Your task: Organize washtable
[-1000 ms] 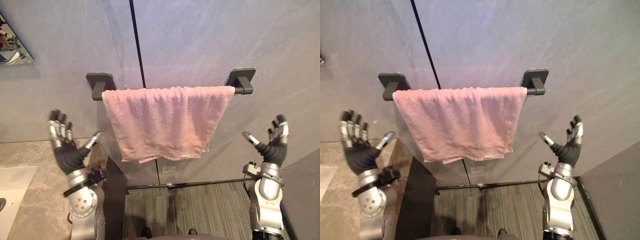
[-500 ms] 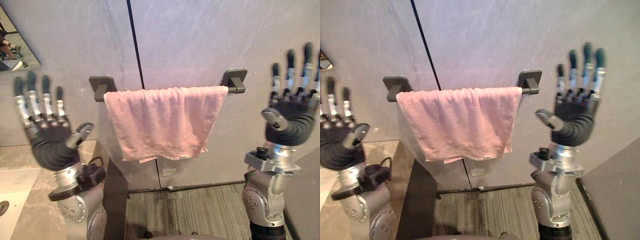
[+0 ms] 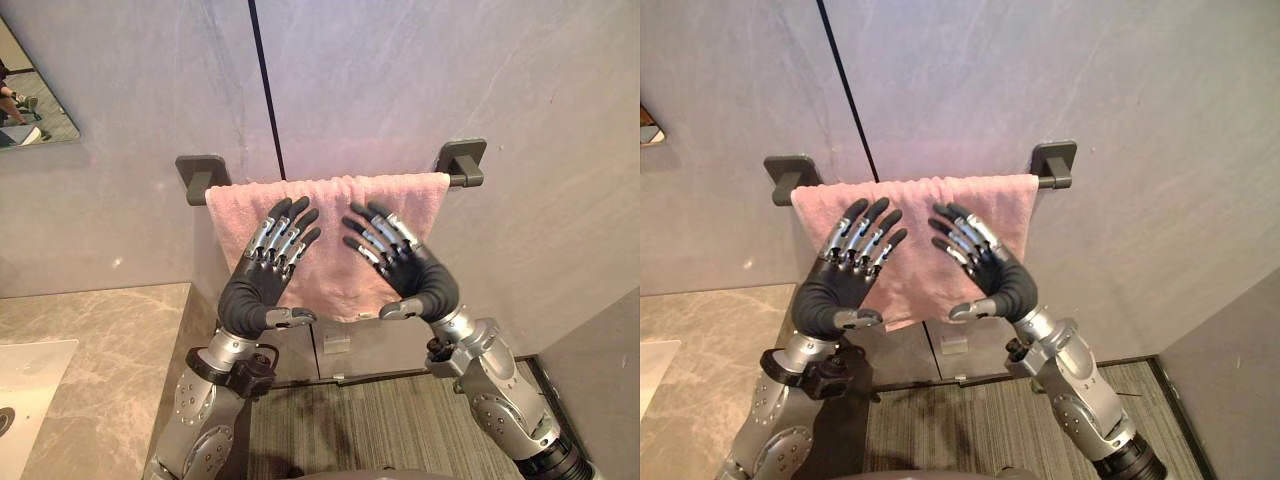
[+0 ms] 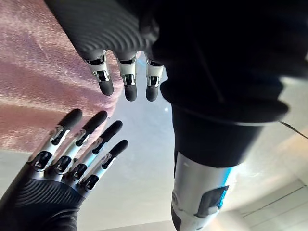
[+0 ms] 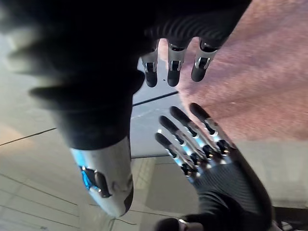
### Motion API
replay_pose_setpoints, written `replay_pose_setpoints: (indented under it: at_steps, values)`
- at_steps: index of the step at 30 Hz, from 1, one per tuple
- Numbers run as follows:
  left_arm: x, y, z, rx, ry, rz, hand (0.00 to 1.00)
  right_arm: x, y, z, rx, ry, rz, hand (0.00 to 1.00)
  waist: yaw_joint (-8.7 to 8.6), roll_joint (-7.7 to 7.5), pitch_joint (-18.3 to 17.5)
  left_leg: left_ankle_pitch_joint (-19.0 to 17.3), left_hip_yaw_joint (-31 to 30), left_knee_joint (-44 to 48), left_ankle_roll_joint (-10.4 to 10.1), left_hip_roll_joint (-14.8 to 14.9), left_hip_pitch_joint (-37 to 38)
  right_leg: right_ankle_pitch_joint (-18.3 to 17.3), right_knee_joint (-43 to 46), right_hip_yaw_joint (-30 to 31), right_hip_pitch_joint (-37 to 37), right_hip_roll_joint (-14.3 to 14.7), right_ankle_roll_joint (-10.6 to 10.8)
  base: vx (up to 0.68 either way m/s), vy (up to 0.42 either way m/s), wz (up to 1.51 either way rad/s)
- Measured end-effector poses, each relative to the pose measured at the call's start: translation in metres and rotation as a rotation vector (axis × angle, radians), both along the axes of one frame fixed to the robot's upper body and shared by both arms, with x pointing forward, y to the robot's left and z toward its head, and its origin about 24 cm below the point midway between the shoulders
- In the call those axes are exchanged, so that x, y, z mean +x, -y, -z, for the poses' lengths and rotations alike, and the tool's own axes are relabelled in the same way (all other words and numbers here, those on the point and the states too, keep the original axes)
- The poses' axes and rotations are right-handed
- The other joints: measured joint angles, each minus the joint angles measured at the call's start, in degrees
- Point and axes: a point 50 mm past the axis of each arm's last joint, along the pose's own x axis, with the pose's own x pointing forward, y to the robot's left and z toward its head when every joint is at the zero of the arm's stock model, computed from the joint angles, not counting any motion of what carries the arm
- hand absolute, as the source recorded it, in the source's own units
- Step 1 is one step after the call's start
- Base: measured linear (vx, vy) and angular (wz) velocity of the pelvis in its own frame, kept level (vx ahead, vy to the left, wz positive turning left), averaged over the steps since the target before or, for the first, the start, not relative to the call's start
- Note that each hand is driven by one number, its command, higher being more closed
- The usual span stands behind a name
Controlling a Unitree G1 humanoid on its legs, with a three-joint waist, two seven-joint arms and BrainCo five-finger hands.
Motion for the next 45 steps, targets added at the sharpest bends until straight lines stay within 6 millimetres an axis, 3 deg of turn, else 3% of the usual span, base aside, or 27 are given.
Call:
replay_pose_setpoints:
  at_steps: [7, 19, 25, 32, 45]
  values:
    - [0.006, 0.002, 0.029, 0.069, -0.125, 0.015, 0.00, 0.006, 0.004, 0.044, -0.171, -0.159, 0.009, 0.00, 0.04, -0.13, -0.7, 0.0, 0.0, 0.0, 0.0, 0.0, -1.5, 0.0, -0.1, 0.0, -1.3, 0.0, 0.0, 0.00, 0.000, 0.00]
    - [0.018, 0.006, 0.082, 0.212, -0.312, -0.060, 0.00, 0.018, 0.008, 0.099, -0.451, -0.269, 0.126, 0.00, 0.35, -0.16, -1.1, 0.1, -0.9, 0.0, 0.0, 0.0, -4.2, 0.0, -0.4, -0.9, -3.1, 0.0, 0.0, 0.02, -0.009, 0.03]
    - [0.023, 0.008, 0.095, 0.284, -0.344, -0.126, 0.00, 0.027, 0.001, 0.105, -0.513, -0.250, 0.166, 0.00, 0.46, -0.36, -1.2, 0.1, -1.2, 0.0, 0.1, 0.0, -4.4, -0.1, -0.3, -1.1, -3.1, 0.0, -0.1, 0.00, -0.002, 0.01]
    - [0.028, -0.004, 0.108, 0.317, -0.400, -0.245, 0.00, 0.036, 0.008, 0.104, -0.483, -0.266, 0.283, 0.00, 0.81, -0.74, -1.4, 0.2, -1.5, 0.0, 0.1, 0.0, -4.6, -0.1, -0.3, -1.4, -3.2, 0.0, -0.2, 0.00, -0.003, 0.01]
    - [0.033, -0.051, 0.112, 0.291, -0.453, -0.517, 0.00, 0.045, 0.060, 0.104, -0.330, -0.367, 0.620, 0.00, 1.38, -2.05, -1.5, 0.2, -1.9, 0.0, 0.1, 0.0, -4.4, -0.2, -0.3, -1.8, -2.9, 0.0, -0.2, 0.00, -0.001, 0.00]
